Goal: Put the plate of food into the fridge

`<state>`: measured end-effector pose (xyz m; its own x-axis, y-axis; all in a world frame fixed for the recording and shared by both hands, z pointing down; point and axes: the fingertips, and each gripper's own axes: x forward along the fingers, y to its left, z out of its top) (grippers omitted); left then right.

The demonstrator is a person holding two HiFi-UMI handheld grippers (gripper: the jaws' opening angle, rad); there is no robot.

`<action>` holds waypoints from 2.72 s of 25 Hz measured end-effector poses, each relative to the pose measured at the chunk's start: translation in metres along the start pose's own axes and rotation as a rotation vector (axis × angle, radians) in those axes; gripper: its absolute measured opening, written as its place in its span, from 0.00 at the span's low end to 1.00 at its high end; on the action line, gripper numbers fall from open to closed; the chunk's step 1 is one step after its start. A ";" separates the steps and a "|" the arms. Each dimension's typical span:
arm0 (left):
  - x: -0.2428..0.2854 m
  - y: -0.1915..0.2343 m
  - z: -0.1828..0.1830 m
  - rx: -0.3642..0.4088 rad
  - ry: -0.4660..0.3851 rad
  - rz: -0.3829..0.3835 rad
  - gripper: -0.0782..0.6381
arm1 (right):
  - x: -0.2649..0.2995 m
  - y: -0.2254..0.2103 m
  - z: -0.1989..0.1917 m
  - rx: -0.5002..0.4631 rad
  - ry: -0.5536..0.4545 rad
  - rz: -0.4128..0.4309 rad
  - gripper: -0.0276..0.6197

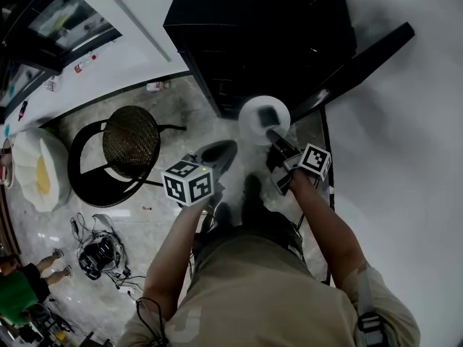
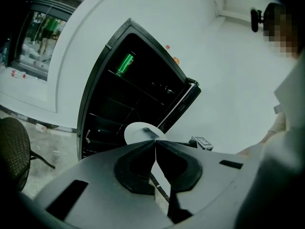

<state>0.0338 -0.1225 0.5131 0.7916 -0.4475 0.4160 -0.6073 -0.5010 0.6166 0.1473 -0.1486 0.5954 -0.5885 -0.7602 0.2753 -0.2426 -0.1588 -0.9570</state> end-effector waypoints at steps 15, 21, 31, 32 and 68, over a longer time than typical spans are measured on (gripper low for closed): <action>0.011 0.004 -0.001 0.009 0.013 0.029 0.13 | 0.014 -0.001 0.006 0.000 0.020 0.016 0.11; 0.009 0.002 -0.002 0.005 0.018 0.034 0.13 | 0.021 0.000 0.013 0.006 0.010 0.028 0.11; 0.012 0.005 -0.004 -0.003 0.026 0.044 0.13 | 0.037 -0.001 0.025 0.016 -0.004 0.040 0.11; 0.013 0.005 -0.004 -0.004 0.026 0.044 0.13 | 0.038 -0.002 0.026 0.019 -0.005 0.040 0.11; 0.007 0.028 -0.019 -0.025 0.057 0.078 0.13 | 0.091 -0.033 0.053 0.101 -0.099 0.008 0.11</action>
<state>0.0235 -0.1256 0.5464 0.7450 -0.4410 0.5004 -0.6659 -0.4477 0.5968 0.1427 -0.2462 0.6469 -0.5100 -0.8194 0.2616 -0.1564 -0.2108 -0.9649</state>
